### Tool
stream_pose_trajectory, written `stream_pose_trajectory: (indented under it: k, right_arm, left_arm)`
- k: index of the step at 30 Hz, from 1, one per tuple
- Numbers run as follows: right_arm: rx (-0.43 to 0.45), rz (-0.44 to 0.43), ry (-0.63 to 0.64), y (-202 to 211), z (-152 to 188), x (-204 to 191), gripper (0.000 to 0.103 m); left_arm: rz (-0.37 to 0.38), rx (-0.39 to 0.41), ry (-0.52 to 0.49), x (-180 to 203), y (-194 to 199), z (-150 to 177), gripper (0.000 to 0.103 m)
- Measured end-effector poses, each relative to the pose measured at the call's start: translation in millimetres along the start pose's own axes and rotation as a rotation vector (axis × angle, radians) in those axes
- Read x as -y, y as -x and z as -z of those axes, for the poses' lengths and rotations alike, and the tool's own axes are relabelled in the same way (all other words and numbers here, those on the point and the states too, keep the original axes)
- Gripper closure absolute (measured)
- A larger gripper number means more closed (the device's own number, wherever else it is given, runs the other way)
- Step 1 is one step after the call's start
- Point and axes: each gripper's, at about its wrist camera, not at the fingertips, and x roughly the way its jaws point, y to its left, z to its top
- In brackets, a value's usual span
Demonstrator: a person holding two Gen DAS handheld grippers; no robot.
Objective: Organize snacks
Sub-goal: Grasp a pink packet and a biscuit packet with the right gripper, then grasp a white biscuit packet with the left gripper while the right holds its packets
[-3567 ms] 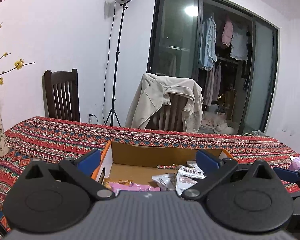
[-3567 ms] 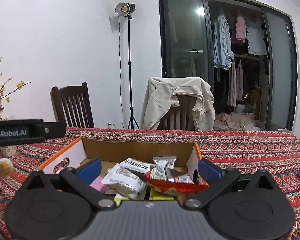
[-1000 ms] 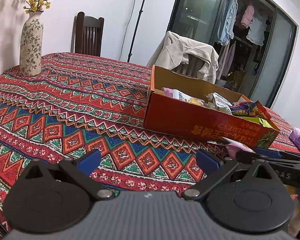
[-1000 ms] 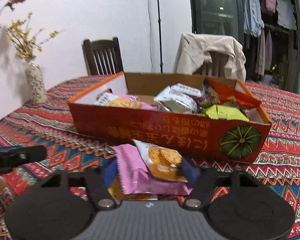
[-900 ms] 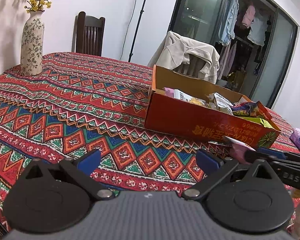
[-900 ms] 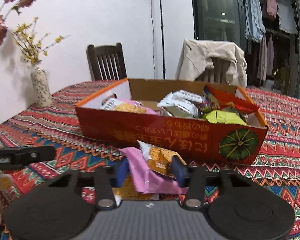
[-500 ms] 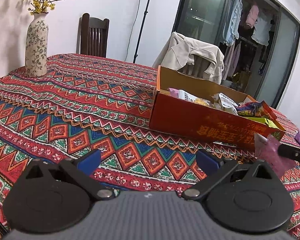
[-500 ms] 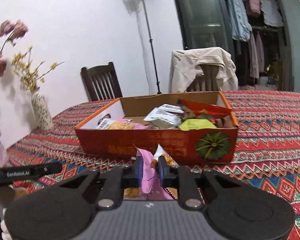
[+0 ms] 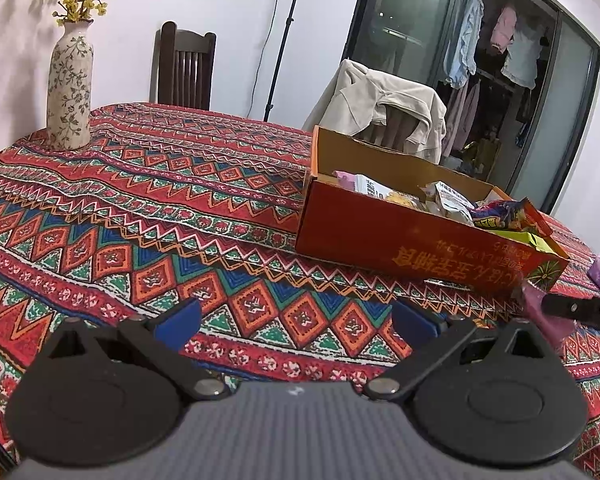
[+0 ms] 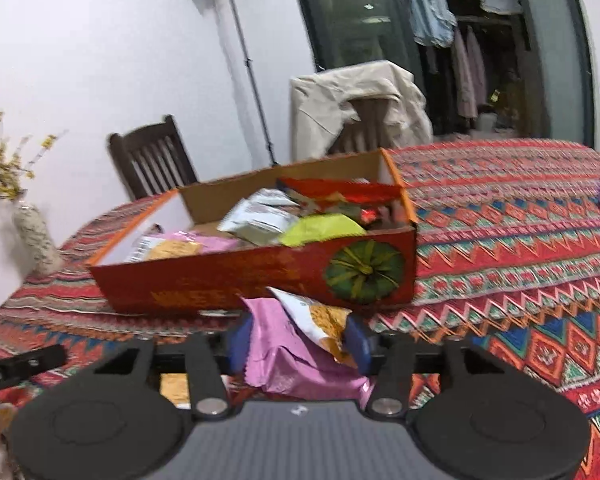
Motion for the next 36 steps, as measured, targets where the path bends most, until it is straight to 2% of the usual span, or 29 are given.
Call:
stream_pose_trajectory:
  k: [3,8,13,18,19,22,23,27,32,36]
  right_arm:
    - [-0.019,0.0,0.038,0,7,-4,0.036]
    - [-0.004,-0.012,0.086,12,13,-10,0.027]
    - [0.014,0.009,0.122,12,2,-8,0.026]
    - [-0.047,0.015,0.232,-12,-7,-16,0.026]
    - [-0.057,0.015,0.252,-16,-7,-18,0.027]
    - [-0.08,0.016,0.307,-27,-3,-25,0.037]
    - [-0.071,0.016,0.318,-25,-2,-26,0.048]
    - [-0.031,0.011,0.326,-14,0,-26,0.05]
    - [0.047,0.001,0.264,6,-1,-11,0.05]
    - [0.112,0.014,0.214,18,-1,6,0.05]
  left_arm:
    - [0.002,-0.002,-0.002,0,0,0,0.0]
    - [0.003,-0.004,-0.002,1,0,0,0.0]
    - [0.001,-0.004,-0.003,1,-1,0,0.0]
    - [-0.002,-0.004,-0.001,1,-1,0,0.0]
    - [-0.002,-0.005,0.0,0,-1,0,0.0]
    - [-0.002,-0.007,-0.002,0,-2,0,0.0]
    - [-0.003,-0.008,-0.002,0,-2,1,0.0]
    - [-0.006,-0.014,-0.006,1,-3,1,0.0]
    - [-0.032,-0.026,-0.012,3,-5,0,0.0]
    - [-0.076,-0.047,-0.068,14,-7,-1,0.0]
